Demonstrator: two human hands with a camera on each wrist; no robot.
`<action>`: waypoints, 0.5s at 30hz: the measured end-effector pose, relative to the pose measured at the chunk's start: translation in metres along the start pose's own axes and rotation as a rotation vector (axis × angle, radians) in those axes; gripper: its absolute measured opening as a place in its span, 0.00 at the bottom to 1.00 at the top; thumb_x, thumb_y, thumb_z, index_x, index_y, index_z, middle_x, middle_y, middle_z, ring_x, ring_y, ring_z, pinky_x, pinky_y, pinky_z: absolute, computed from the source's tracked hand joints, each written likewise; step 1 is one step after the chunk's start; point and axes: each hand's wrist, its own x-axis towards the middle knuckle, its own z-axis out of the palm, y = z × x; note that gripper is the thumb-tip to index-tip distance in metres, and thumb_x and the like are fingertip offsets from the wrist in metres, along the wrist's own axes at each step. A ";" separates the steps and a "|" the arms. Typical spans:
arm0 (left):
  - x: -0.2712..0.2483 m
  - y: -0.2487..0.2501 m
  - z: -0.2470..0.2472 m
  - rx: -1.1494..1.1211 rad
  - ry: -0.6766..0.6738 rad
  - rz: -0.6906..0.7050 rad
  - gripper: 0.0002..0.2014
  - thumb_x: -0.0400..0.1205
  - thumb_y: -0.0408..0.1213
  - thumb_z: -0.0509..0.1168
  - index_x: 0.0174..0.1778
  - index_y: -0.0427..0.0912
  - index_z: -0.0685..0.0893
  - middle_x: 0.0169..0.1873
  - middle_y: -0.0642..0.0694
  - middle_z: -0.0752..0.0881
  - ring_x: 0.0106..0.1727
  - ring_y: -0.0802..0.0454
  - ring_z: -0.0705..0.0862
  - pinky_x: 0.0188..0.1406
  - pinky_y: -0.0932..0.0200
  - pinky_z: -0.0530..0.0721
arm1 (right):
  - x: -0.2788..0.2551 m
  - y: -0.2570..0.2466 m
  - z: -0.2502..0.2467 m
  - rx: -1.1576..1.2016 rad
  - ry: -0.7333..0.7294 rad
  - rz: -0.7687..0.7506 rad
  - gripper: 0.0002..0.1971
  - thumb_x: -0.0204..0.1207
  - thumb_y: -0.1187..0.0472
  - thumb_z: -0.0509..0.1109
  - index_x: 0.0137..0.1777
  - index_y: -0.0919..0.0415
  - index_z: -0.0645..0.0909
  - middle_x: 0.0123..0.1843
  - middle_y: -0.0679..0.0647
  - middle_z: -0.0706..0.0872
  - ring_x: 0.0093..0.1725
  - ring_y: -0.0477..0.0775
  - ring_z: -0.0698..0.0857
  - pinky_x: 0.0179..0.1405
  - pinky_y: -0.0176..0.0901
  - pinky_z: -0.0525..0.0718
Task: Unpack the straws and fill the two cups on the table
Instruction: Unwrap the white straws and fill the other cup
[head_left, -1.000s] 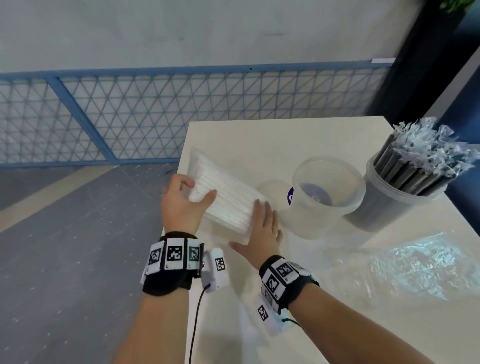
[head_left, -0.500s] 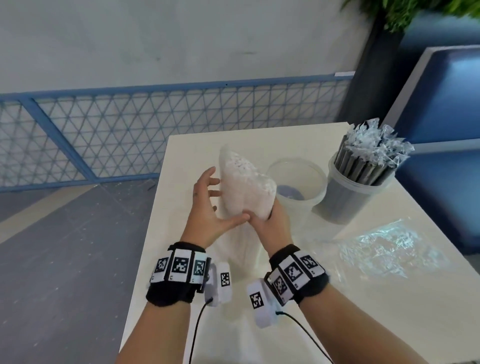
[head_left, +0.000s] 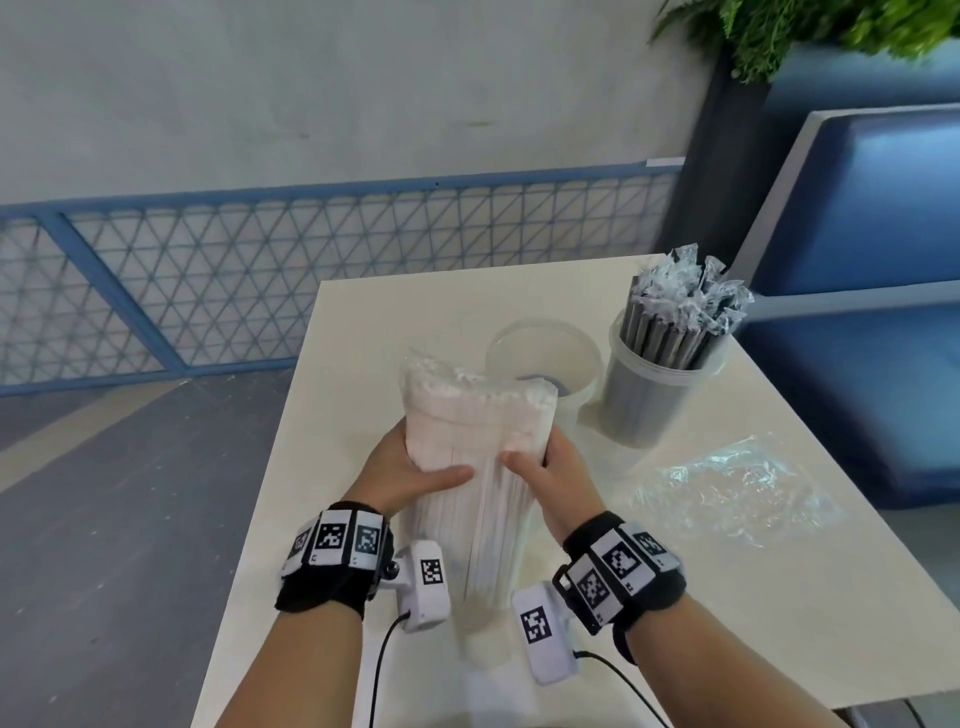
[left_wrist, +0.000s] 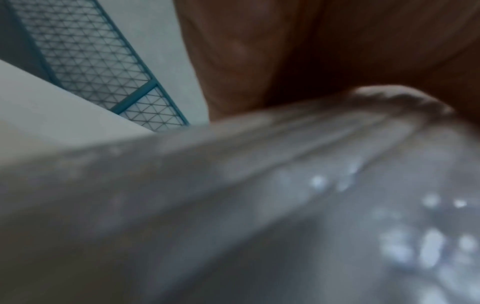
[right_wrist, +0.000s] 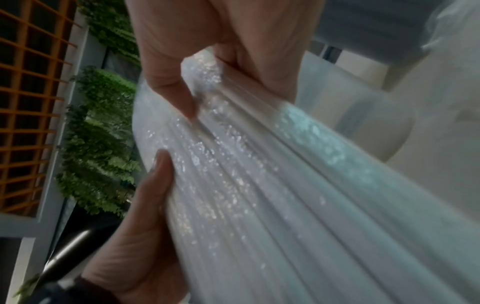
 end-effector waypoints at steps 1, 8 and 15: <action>-0.002 0.002 0.004 0.021 0.022 0.008 0.35 0.48 0.48 0.83 0.51 0.55 0.79 0.49 0.57 0.86 0.50 0.65 0.85 0.48 0.65 0.82 | 0.000 0.000 -0.004 -0.011 0.013 -0.015 0.24 0.67 0.63 0.70 0.65 0.55 0.76 0.60 0.52 0.86 0.60 0.51 0.84 0.62 0.59 0.83; -0.005 0.017 0.021 0.161 0.124 0.070 0.29 0.59 0.39 0.83 0.51 0.57 0.76 0.48 0.60 0.84 0.53 0.61 0.82 0.45 0.67 0.78 | -0.002 -0.013 -0.028 -0.126 0.179 -0.143 0.25 0.71 0.66 0.74 0.67 0.59 0.72 0.57 0.47 0.81 0.52 0.41 0.81 0.40 0.20 0.80; -0.010 0.023 0.030 0.265 0.170 0.090 0.32 0.59 0.42 0.83 0.55 0.55 0.74 0.47 0.63 0.81 0.51 0.61 0.81 0.44 0.69 0.76 | -0.001 -0.014 -0.036 -0.066 0.297 -0.088 0.22 0.69 0.59 0.76 0.59 0.56 0.72 0.45 0.43 0.79 0.44 0.44 0.81 0.46 0.35 0.82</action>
